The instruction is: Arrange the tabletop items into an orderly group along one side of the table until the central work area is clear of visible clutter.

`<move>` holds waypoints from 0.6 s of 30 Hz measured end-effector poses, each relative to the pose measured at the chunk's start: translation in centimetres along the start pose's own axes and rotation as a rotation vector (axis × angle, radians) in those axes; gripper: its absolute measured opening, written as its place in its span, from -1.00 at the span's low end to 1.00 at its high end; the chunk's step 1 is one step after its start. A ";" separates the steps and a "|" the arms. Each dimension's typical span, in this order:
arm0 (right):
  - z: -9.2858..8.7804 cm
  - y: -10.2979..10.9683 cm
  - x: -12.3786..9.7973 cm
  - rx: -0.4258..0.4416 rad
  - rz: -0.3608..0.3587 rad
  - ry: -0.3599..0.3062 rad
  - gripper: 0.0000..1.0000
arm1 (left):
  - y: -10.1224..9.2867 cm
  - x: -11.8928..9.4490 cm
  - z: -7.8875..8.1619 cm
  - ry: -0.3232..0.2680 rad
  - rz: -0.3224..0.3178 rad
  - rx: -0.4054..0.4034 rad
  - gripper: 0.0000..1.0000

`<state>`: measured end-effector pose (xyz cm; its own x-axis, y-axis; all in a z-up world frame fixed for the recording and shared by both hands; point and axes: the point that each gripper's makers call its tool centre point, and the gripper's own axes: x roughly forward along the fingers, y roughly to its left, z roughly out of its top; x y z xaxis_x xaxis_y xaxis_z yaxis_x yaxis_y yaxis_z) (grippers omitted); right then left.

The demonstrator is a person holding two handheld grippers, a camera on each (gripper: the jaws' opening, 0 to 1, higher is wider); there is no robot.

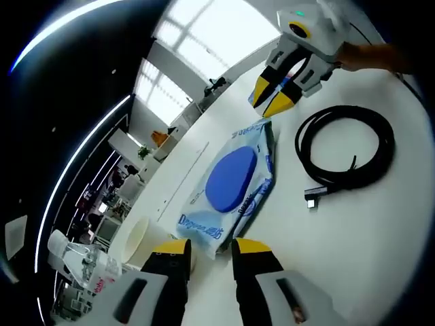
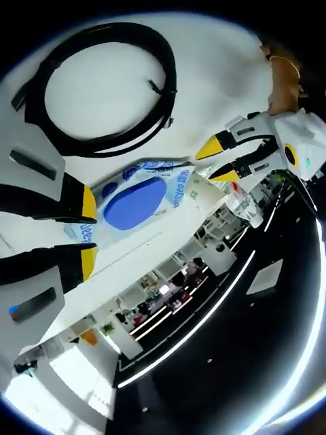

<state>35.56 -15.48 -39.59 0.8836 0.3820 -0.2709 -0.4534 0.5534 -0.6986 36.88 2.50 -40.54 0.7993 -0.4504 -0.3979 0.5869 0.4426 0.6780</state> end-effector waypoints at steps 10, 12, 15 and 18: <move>-0.6 0.1 -0.5 0.075 -0.001 -0.008 -0.63 | -0.5 -0.4 0.9 -0.025 -0.018 -0.077 -0.42; -0.7 -0.1 -0.7 0.073 -0.009 -0.004 -0.63 | -0.6 -0.4 1.2 -0.035 -0.021 -0.090 -0.41; -0.7 -0.3 -1.0 0.086 -0.012 -0.006 -0.64 | -0.8 -0.5 1.6 -0.041 -0.029 -0.108 -0.40; -0.7 -0.5 -1.4 0.087 -0.020 -0.009 -0.64 | -0.9 -0.6 1.8 -0.041 -0.022 -0.103 -0.38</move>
<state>34.62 -16.77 -39.33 0.8916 0.3767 -0.2514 -0.4446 0.6232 -0.6434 35.66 1.00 -39.83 0.7813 -0.4913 -0.3849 0.6162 0.5090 0.6010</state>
